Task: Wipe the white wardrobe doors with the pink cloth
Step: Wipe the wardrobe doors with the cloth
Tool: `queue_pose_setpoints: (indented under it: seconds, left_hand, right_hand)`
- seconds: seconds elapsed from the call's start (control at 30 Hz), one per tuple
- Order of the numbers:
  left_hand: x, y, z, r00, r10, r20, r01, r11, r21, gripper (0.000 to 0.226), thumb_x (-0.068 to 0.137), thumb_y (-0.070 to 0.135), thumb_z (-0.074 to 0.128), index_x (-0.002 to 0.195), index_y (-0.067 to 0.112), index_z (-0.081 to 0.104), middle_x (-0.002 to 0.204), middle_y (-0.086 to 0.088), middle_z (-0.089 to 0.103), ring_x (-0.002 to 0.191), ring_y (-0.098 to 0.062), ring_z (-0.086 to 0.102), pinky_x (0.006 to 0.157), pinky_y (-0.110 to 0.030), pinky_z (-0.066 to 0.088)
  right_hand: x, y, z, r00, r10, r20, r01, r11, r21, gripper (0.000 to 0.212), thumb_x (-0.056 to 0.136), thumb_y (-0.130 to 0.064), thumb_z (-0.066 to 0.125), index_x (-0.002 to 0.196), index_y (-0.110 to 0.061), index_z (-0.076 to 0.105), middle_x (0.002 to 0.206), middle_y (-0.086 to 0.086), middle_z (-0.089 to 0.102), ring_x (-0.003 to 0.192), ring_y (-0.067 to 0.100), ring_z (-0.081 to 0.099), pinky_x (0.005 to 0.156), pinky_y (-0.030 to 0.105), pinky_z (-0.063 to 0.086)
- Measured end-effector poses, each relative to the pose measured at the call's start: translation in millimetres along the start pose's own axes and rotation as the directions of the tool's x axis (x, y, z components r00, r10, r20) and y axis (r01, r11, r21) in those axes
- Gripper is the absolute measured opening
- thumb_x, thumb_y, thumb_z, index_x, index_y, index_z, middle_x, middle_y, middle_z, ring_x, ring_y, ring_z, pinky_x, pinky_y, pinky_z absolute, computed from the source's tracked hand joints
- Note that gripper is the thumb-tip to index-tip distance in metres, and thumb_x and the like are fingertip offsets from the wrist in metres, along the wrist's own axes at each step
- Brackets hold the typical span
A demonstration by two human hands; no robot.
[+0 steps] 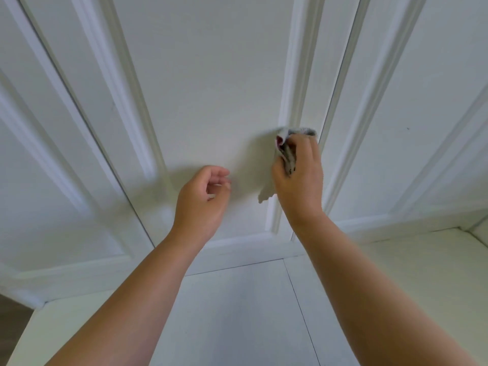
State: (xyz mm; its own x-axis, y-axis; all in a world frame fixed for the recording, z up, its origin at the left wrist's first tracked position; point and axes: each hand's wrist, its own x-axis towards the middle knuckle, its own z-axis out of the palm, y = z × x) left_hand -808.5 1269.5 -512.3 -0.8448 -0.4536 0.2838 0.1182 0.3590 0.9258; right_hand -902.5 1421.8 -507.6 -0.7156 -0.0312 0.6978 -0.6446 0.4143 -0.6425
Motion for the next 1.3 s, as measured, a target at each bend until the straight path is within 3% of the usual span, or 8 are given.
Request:
queue_pose_setpoints:
  seconds: [0.13, 0.27, 0.5, 0.6, 0.7, 0.83, 1.07, 1.3]
  left_hand:
    - [1, -5, 1, 0.999, 0.031, -0.018, -0.029, 0.996, 0.087, 0.025, 0.093, 0.008, 0.06, 0.1, 0.032, 0.062, 0.099, 0.01, 0.069, 0.089, -0.007, 0.065, 0.079, -0.018, 0.047]
    - [2, -3, 4, 0.995, 0.093, -0.026, -0.087, 0.982, 0.17, 0.024, 0.092, 0.005, 0.058, 0.107, 0.023, 0.063, 0.106, 0.009, 0.065, 0.092, 0.003, 0.06, 0.072, -0.006, 0.045]
    - [6, 2, 14, 0.797, 0.6, 0.075, -0.45, 0.505, 0.736, 0.048, 0.078, 0.005, 0.063, 0.126, 0.009, 0.062, 0.142, -0.016, 0.047, 0.129, -0.034, 0.046, 0.112, -0.053, 0.032]
    - [7, -9, 14, 0.786, 0.611, 0.096, -0.381, 0.356, 0.853, 0.071, 0.077, 0.009, 0.064, 0.146, 0.015, 0.047, 0.158, -0.018, 0.023, 0.145, -0.037, 0.026, 0.118, -0.062, 0.016]
    - [8, -20, 8, 0.802, 0.593, 0.08, -0.322, 0.316, 0.892, 0.081, 0.077, 0.011, 0.064, 0.153, 0.02, 0.036, 0.161, -0.019, 0.013, 0.149, -0.038, 0.016, 0.119, -0.062, 0.011]
    - [9, -37, 6, 0.817, 0.575, 0.053, -0.284, 0.321, 0.903, 0.085, 0.078, 0.01, 0.062, 0.156, 0.023, 0.03, 0.161, -0.024, 0.014, 0.151, -0.038, 0.01, 0.12, -0.062, 0.008]
    - [1, -80, 10, 0.715, 0.697, 0.064, -0.366, 0.294, 0.883, 0.076, 0.07, 0.001, 0.058, 0.145, 0.013, 0.048, 0.148, -0.017, 0.025, 0.137, -0.038, 0.035, 0.116, -0.058, 0.023]
    - [-11, -121, -16, 0.76, 0.637, 0.126, -0.368, 0.263, 0.892, 0.073, 0.068, 0.0, 0.054, 0.141, 0.011, 0.052, 0.146, -0.014, 0.028, 0.132, -0.036, 0.035, 0.111, -0.057, 0.029]
  right_hand:
    - [-42, 49, 20, 0.987, -0.028, 0.16, 0.057, 0.981, -0.183, 0.015, 0.086, 0.003, 0.059, 0.095, -0.008, 0.055, 0.105, -0.001, 0.052, 0.067, 0.018, 0.045, 0.051, 0.039, 0.048]
    - [-36, 46, 5, 0.976, -0.161, 0.146, 0.174, 0.981, -0.083, 0.026, 0.086, 0.001, 0.065, 0.112, 0.0, 0.063, 0.116, 0.007, 0.055, 0.093, 0.02, 0.056, 0.077, 0.038, 0.055]
    - [14, 27, -9, 0.93, -0.342, -0.137, 0.311, 0.928, -0.208, 0.034, 0.102, -0.023, 0.046, 0.116, -0.008, 0.074, 0.147, 0.02, 0.045, 0.132, 0.041, 0.046, 0.116, 0.044, 0.028]
    - [-33, 68, 8, 0.968, -0.247, -0.039, 0.232, 0.946, -0.227, 0.014, 0.098, -0.013, 0.061, 0.097, -0.008, 0.074, 0.143, 0.01, 0.043, 0.125, 0.04, 0.049, 0.116, 0.034, 0.026]
    - [-78, 94, 19, 0.987, 0.153, 0.044, -0.148, 0.985, -0.091, 0.01, 0.093, -0.007, 0.066, 0.098, -0.015, 0.061, 0.137, -0.012, 0.033, 0.126, 0.016, 0.041, 0.109, 0.026, 0.038]
    - [-99, 95, 36, 0.761, 0.649, -0.001, -0.645, 0.756, 0.116, 0.012, 0.091, -0.008, 0.067, 0.095, -0.008, 0.056, 0.113, -0.016, 0.035, 0.097, -0.008, 0.046, 0.083, 0.006, 0.043]
    - [-124, 111, 75, 0.115, 0.989, 0.098, -0.935, 0.074, 0.347, 0.016, 0.093, -0.017, 0.069, 0.092, -0.014, 0.053, 0.116, 0.002, 0.048, 0.093, 0.026, 0.059, 0.091, 0.043, 0.054]
    - [-138, 119, 95, 0.166, 0.985, 0.045, -0.967, 0.154, 0.204, 0.017, 0.099, -0.028, 0.06, 0.101, -0.013, 0.052, 0.127, 0.011, 0.047, 0.093, 0.028, 0.061, 0.091, 0.044, 0.056]
